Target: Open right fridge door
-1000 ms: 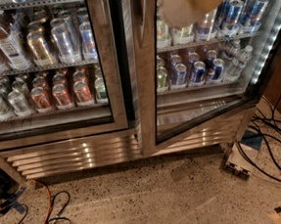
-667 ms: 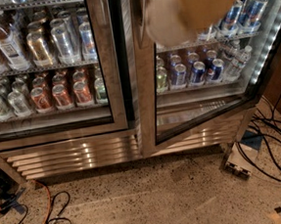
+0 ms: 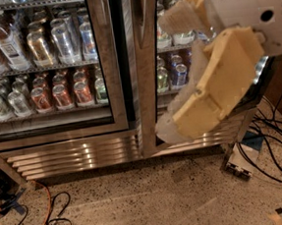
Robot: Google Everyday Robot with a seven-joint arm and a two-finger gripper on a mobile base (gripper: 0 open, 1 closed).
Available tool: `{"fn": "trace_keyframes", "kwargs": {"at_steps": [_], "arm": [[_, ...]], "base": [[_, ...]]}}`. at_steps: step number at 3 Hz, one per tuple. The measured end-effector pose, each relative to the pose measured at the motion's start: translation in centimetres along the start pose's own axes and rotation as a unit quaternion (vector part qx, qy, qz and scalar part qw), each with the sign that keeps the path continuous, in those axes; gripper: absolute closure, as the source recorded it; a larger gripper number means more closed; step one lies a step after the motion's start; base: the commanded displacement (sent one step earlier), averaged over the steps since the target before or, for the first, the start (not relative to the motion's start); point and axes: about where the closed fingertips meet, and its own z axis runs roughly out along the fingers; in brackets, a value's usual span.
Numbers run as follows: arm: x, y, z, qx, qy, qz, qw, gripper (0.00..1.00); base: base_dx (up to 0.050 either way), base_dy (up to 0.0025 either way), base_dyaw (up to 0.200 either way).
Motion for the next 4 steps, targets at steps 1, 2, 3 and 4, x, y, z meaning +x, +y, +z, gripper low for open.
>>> {"fn": "trace_keyframes", "kwargs": {"at_steps": [1, 2, 3, 4], "arm": [[-0.1, 0.6, 0.4, -0.001, 0.005, -0.002, 1.0, 0.0], [0.7, -0.2, 1.3, 0.018, -0.034, 0.017, 0.9991, 0.0], [5.5, -4.2, 3.1, 0.061, -0.051, 0.075, 0.994, 0.0], [10.4, -8.0, 4.0, 0.104, -0.045, 0.12, 0.9863, 0.0]], "base": [[0.0, 0.0, 0.0], [0.0, 0.0, 0.0], [0.0, 0.0, 0.0], [0.0, 0.0, 0.0]]}}
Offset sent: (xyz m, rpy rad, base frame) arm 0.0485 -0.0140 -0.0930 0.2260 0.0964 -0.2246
